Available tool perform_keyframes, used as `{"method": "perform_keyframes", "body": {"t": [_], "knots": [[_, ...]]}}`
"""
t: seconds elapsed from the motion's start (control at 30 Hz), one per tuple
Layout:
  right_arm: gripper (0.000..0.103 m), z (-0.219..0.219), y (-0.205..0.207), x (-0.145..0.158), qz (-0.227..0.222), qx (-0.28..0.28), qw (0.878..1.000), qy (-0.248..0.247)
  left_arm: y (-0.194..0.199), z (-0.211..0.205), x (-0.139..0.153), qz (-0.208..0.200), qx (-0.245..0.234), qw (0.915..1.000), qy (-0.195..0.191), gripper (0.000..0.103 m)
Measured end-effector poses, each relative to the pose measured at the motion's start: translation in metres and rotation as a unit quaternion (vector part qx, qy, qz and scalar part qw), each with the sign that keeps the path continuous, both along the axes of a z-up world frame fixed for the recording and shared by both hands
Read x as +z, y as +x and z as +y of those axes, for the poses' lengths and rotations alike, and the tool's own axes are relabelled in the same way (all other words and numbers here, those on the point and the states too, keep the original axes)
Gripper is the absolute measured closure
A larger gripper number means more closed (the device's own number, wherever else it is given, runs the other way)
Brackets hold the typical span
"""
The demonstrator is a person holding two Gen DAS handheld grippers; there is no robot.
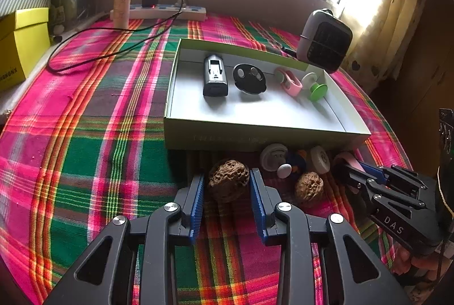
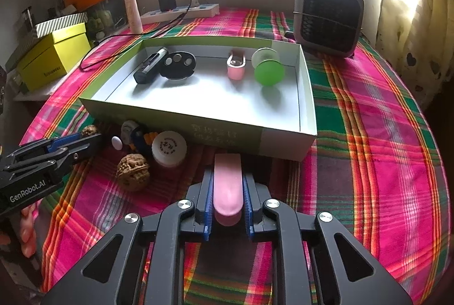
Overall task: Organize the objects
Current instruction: 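Close the left tool on the walnut and lift it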
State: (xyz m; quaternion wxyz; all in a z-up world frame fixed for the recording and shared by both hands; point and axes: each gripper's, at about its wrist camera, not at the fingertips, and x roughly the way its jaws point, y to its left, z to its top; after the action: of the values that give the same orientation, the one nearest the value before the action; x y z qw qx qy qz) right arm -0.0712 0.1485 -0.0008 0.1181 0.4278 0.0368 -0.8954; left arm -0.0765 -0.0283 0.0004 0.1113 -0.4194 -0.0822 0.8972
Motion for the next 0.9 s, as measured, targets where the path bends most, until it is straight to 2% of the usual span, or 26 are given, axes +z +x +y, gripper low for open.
{"method": "perform_keyframes", "body": {"t": [0.37, 0.9], "knots": [[0.084, 0.001, 0.000, 0.000, -0.002, 0.002, 1.000, -0.009, 0.000, 0.005, 0.001, 0.001, 0.003, 0.9998, -0.017, 0.074], [0.084, 0.006, 0.004, 0.011, 0.013, 0.007, 1.000, -0.026, 0.006, 0.010, 0.012, 0.010, -0.007, 0.9998, -0.014, 0.074]]}}
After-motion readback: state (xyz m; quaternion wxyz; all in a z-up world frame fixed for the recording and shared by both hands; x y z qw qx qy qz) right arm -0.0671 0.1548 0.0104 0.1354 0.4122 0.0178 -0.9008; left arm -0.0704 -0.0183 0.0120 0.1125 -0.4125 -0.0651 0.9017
